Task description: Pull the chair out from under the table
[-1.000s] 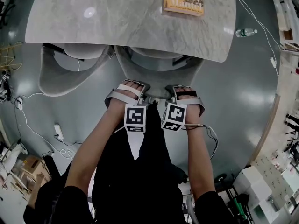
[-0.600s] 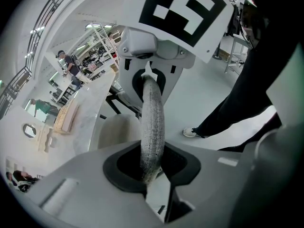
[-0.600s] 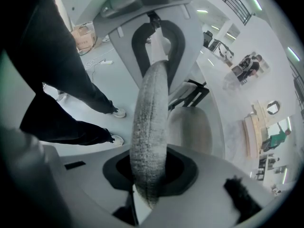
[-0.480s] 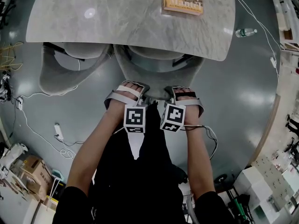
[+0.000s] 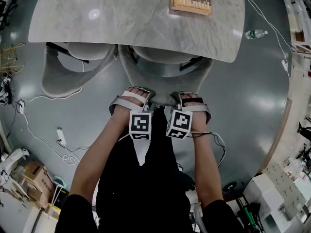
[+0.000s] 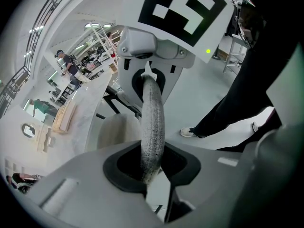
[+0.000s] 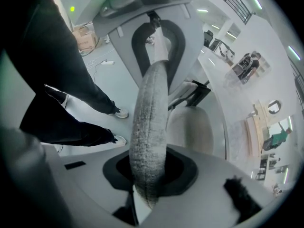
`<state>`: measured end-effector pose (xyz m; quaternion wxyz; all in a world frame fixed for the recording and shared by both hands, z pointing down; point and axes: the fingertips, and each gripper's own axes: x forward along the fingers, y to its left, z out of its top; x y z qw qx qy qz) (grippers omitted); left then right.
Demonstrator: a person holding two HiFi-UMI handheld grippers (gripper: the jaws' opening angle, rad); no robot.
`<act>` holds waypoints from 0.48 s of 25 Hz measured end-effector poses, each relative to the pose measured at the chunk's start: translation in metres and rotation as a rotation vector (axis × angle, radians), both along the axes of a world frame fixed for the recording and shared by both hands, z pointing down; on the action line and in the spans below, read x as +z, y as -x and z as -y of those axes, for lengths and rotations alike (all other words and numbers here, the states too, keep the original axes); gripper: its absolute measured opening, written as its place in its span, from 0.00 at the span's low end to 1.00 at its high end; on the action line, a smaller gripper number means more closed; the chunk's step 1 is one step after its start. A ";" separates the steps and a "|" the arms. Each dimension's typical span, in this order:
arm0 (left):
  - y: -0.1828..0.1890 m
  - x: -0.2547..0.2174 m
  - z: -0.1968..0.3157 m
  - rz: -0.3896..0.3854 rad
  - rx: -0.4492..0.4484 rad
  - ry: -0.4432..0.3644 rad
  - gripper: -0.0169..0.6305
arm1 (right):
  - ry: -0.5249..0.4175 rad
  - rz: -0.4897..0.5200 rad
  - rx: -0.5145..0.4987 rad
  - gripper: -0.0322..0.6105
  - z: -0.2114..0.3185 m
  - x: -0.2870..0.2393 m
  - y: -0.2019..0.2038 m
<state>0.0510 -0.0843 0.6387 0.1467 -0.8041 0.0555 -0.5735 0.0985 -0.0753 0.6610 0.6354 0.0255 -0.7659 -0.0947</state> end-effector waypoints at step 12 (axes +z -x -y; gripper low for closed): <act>0.002 0.000 -0.020 0.009 -0.005 0.006 0.16 | -0.005 -0.006 -0.001 0.17 -0.019 -0.001 0.001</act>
